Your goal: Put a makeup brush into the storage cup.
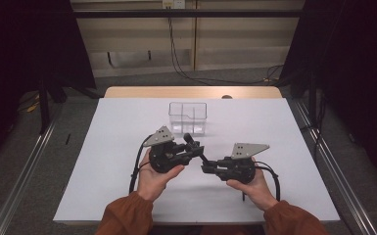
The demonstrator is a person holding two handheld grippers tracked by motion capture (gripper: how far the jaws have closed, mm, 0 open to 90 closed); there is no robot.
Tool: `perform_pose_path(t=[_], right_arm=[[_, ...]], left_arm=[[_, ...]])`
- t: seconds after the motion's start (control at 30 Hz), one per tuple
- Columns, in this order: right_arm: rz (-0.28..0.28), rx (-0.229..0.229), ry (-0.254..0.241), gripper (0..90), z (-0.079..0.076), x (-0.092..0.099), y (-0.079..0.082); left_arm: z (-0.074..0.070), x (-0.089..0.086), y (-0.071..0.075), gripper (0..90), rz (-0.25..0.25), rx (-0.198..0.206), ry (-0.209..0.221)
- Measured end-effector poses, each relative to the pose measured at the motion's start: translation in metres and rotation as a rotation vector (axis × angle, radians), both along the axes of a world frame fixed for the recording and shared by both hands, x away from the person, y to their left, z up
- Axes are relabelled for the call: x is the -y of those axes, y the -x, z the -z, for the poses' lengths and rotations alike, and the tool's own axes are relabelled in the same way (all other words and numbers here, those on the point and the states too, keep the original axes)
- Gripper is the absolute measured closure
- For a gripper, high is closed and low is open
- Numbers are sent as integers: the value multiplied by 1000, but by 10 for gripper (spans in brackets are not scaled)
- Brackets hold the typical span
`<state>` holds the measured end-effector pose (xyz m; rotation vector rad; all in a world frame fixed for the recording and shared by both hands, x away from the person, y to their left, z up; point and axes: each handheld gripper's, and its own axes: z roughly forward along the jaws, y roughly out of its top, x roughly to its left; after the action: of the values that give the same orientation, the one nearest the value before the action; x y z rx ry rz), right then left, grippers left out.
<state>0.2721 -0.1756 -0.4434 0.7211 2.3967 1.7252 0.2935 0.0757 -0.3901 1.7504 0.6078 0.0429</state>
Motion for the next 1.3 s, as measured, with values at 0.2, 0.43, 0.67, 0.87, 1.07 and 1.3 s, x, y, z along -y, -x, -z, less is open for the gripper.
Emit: perform_pose_path(t=[0.2,0.43,0.67,0.87,1.07,1.3], right_arm=[[28,-1,-2,711,1,2,-2],[47,-1,-27,641,-1,6,-2],[48,-1,-35,581,-1,8,-2],[46,-3,-41,465,-2,10,-1],[62,-3,-40,352,-3,18,1],[78,-5,-51,165,-5,24,4]], left_arm=[[0,4,3,781,34,-3,24],[-3,4,6,795,36,13,23],[-2,0,4,795,22,9,18],[-4,-7,2,795,10,14,16],[-7,-15,0,794,-2,23,14],[-11,-23,-1,794,-14,30,10]])
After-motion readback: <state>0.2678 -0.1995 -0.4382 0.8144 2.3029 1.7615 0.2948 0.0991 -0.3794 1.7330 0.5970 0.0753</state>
